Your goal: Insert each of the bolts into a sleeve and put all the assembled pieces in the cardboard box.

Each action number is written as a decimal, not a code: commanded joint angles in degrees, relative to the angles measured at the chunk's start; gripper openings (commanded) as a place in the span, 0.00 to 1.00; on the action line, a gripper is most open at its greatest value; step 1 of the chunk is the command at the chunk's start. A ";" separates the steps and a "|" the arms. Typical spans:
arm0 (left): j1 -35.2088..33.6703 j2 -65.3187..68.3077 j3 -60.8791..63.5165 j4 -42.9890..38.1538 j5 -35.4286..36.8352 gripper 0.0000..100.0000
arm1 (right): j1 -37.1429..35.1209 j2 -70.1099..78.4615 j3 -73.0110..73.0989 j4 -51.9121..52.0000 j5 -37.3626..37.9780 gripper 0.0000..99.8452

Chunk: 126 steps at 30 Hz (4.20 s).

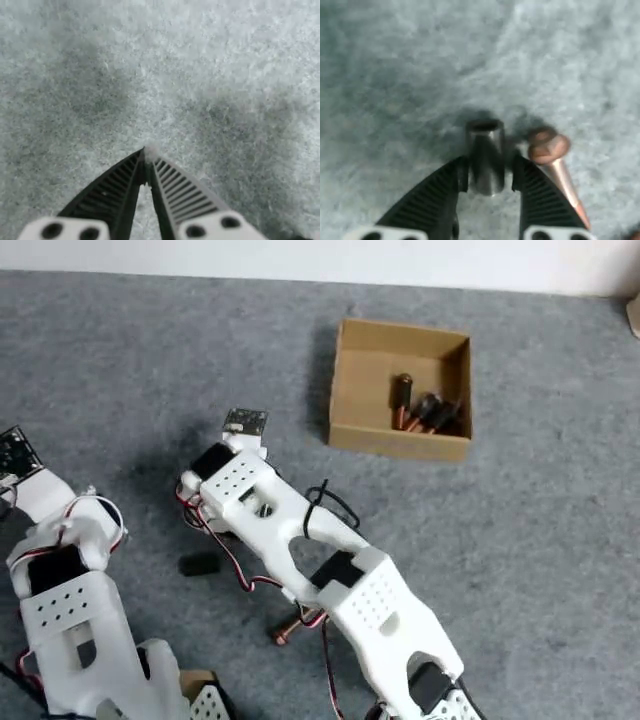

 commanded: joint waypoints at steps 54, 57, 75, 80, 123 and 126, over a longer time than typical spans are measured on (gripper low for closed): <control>50.68 0.48 -0.66 6.95 29.98 0.01 | 29.23 -55.60 22.29 20.62 34.81 0.00; 52.00 2.59 -1.10 4.84 31.21 0.01 | 32.57 -57.80 27.65 19.74 35.16 0.00; 55.25 19.82 -0.57 -2.90 31.30 0.14 | 36.70 -71.52 48.66 8.92 35.16 0.00; 55.25 25.54 -0.75 -7.65 31.30 0.14 | 36.70 -72.22 49.01 8.92 35.16 0.00; 54.99 -31.16 -11.03 12.31 1.85 0.00 | 30.46 -115.56 70.37 -3.74 50.46 0.00; 55.34 -31.25 -10.77 7.82 2.11 0.00 | 28.00 -126.11 83.65 -12.79 59.25 0.00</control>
